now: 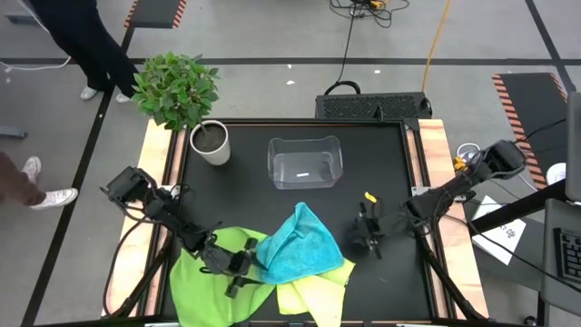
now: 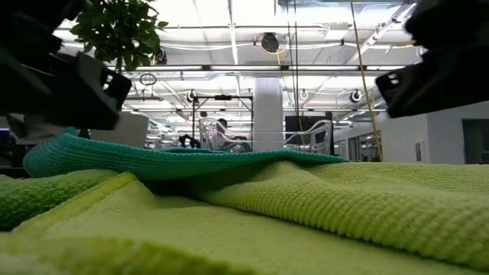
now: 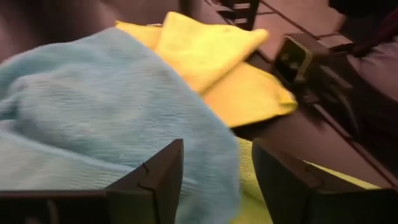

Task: Fold microfiber towels
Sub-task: Fold the blue towel

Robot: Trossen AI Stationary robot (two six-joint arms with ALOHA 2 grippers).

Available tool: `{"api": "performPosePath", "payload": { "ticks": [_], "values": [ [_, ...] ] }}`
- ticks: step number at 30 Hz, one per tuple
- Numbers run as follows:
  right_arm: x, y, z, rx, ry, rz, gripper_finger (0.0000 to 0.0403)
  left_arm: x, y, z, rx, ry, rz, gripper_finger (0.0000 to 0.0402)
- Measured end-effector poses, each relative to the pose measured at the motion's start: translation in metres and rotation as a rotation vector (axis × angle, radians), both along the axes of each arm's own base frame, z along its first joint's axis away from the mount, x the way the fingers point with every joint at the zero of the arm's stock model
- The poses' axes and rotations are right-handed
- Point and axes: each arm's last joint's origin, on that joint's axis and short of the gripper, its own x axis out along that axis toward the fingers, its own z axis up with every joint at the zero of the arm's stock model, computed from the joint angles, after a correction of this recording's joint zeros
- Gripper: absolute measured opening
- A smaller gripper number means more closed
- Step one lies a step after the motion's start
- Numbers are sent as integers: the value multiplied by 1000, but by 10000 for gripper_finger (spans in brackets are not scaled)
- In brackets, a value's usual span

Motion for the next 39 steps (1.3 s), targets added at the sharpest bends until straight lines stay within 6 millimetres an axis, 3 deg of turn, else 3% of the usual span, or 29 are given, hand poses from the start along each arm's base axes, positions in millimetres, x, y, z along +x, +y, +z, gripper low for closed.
{"api": "performPosePath", "payload": {
  "ticks": [7, 20, 39],
  "values": [
    [19, -22, 11, -22, 36, 71, 114, 9, 13, -1, 18, -1, 64, 211],
    [42, -43, -5, -143, 44, 146, 116, 21, 40, -5, 15, 58, 207, 212],
    [93, -58, -11, -315, 54, 242, 116, 16, 33, -8, -14, 104, 150, 212]
  ]
}}
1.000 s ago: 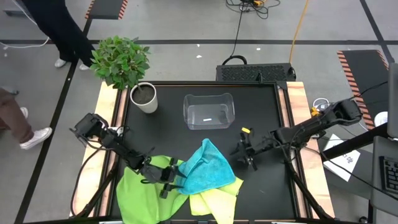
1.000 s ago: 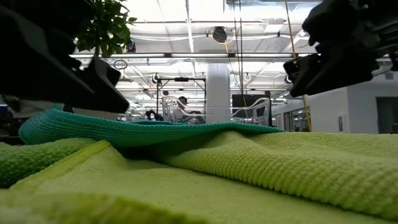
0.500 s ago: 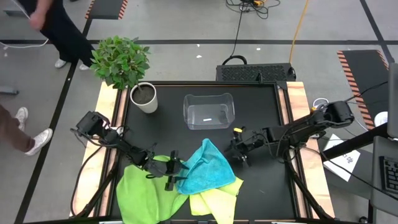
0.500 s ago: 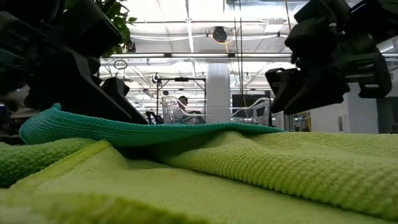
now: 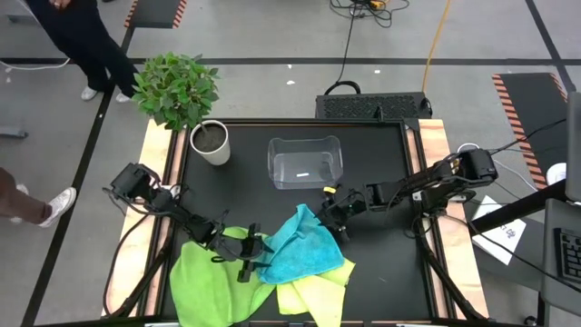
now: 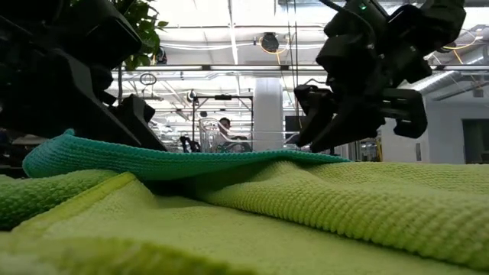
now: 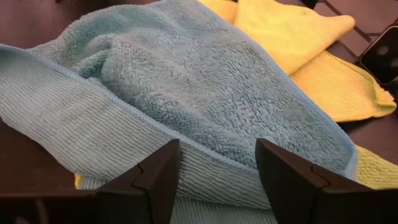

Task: Fold microfiber towels
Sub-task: Fold the blue towel

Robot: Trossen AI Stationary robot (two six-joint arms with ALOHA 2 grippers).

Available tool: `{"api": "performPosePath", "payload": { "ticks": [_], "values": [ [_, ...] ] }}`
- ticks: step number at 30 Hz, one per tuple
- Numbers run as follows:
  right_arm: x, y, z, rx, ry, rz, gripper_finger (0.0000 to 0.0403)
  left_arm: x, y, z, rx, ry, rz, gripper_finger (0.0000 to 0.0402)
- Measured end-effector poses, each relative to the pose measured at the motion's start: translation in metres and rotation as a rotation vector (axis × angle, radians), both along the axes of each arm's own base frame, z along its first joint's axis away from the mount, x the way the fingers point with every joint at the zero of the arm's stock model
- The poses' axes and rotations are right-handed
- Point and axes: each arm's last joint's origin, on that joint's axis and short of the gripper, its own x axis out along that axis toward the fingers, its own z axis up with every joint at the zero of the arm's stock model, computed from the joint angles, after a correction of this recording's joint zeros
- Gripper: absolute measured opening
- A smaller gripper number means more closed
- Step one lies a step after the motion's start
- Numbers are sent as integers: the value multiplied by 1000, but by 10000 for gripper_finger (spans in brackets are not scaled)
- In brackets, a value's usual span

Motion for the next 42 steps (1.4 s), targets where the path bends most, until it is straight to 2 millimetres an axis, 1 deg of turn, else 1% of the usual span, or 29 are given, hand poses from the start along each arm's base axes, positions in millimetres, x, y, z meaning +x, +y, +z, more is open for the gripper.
{"api": "performPosePath", "payload": {
  "ticks": [5, 10, 14, 20, 23, 28, 33, 38, 42],
  "values": [
    [6, -4, 5, -44, -79, 15, 116, -1, -1, -1, 5, 8, -6, 212],
    [7, -11, 4, -61, -82, 2, 116, -1, -2, 0, -8, 9, -31, 212],
    [9, -16, -1, -80, -81, 2, 116, -1, -4, 1, -20, 5, -63, 212],
    [21, -22, -13, -108, -43, 5, 116, -1, -4, 2, -16, -16, -84, 212],
    [27, -27, -17, -133, -39, -27, 116, -1, -4, 2, -16, -13, -83, 212],
    [31, -40, -17, -152, -72, -86, 116, -1, -7, -6, -32, 9, -96, 212],
    [31, -48, -17, -124, -74, -83, 116, 0, -11, -24, -44, 14, -101, 211],
    [30, -45, -17, -1, -51, -7, 116, 4, -12, -32, -61, -21, -99, 211],
    [31, -39, -18, 2, 9, 25, 116, 5, -11, -32, -59, -22, -97, 211]
  ]
}}
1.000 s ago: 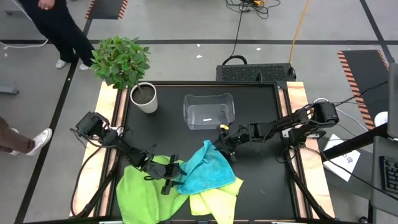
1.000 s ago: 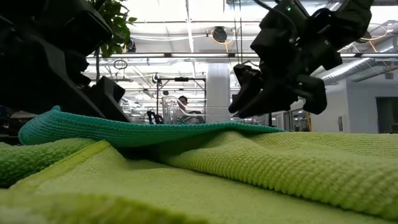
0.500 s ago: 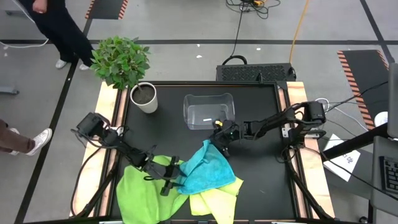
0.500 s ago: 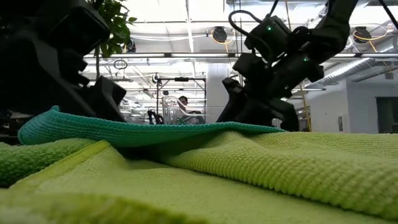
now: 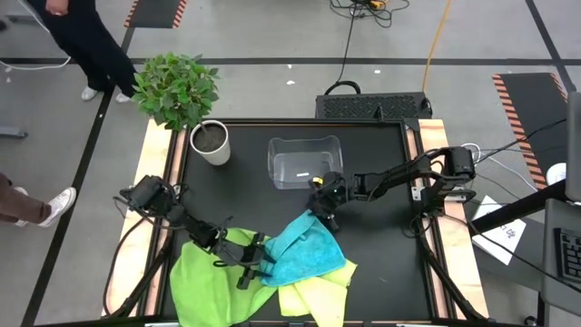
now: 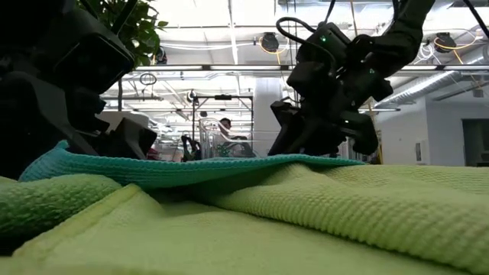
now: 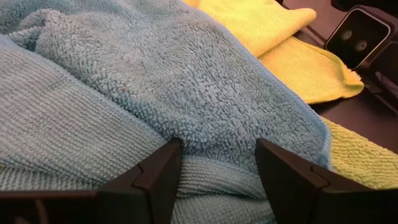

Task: Fold microfiber towels
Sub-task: Fold the blue towel

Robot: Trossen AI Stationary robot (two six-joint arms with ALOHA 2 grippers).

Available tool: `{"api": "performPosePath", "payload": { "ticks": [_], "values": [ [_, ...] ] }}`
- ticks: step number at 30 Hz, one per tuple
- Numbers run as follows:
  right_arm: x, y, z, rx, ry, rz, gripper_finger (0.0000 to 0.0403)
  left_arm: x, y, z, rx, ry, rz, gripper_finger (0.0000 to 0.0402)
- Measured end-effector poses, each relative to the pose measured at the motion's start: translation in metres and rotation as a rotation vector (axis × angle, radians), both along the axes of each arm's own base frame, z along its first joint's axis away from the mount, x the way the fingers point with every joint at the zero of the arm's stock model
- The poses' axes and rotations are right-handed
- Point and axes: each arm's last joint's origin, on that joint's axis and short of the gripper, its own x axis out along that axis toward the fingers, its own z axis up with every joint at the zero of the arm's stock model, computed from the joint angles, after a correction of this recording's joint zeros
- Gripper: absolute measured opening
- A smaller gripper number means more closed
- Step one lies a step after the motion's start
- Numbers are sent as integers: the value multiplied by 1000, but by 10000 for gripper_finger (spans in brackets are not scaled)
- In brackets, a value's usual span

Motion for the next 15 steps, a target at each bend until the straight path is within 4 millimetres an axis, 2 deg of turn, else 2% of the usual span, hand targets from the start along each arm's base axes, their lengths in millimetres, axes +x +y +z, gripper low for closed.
{"api": "performPosePath", "payload": {
  "ticks": [6, 15],
  "values": [
    [-3, 5, 1, 8, 32, 12, 116, 0, 0, 0, -5, 4, 4, 211],
    [-19, 6, 24, -16, 91, -24, 116, 0, 0, 0, -6, 7, 5, 211]
  ]
}}
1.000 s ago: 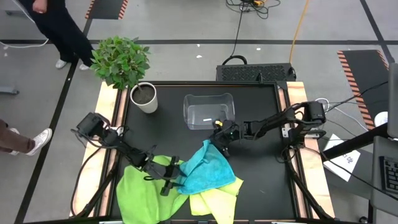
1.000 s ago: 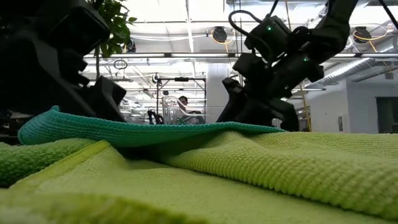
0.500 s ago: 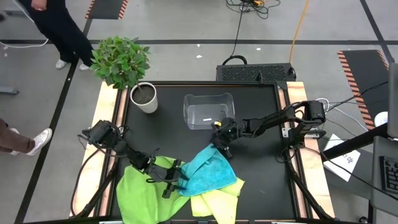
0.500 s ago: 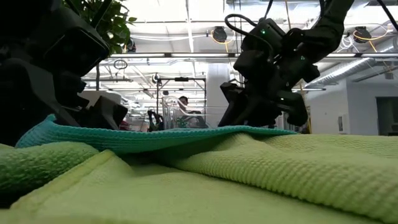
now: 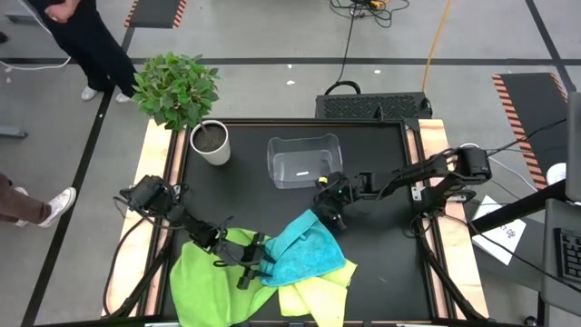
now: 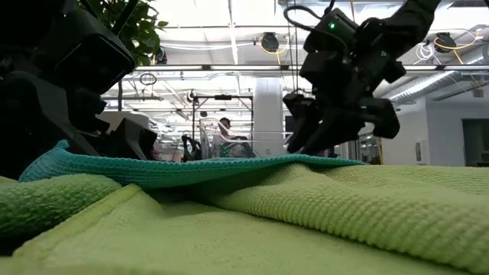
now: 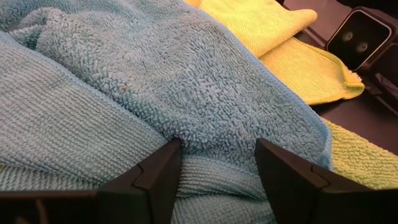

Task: Fold microfiber towels
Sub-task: Fold the blue towel

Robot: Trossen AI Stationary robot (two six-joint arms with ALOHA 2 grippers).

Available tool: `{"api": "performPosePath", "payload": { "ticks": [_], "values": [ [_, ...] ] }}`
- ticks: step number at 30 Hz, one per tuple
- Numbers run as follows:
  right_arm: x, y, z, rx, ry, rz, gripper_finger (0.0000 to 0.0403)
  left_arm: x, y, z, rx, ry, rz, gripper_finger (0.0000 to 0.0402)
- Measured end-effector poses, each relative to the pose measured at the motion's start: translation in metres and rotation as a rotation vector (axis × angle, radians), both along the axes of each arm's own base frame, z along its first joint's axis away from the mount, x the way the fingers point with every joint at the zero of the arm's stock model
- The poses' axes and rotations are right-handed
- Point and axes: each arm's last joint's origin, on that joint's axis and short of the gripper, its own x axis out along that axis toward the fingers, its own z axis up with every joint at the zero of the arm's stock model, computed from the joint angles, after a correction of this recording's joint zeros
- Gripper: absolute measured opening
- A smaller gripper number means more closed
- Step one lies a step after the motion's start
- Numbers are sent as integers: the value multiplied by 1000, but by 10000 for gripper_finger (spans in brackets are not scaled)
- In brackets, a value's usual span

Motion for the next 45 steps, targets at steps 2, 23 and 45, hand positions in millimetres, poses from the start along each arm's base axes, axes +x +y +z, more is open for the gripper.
{"api": "performPosePath", "payload": {
  "ticks": [2, 23, 45],
  "values": [
    [-1, 5, 2, 9, 4, 24, 116, 0, 0, 0, 0, 0, 0, 211],
    [3, 26, -8, 11, 11, 29, 116, 0, 1, 0, 10, -6, 2, 211],
    [6, 32, -16, -108, 14, -36, 1, 0, 1, 0, 20, -11, -4, 211]
  ]
}}
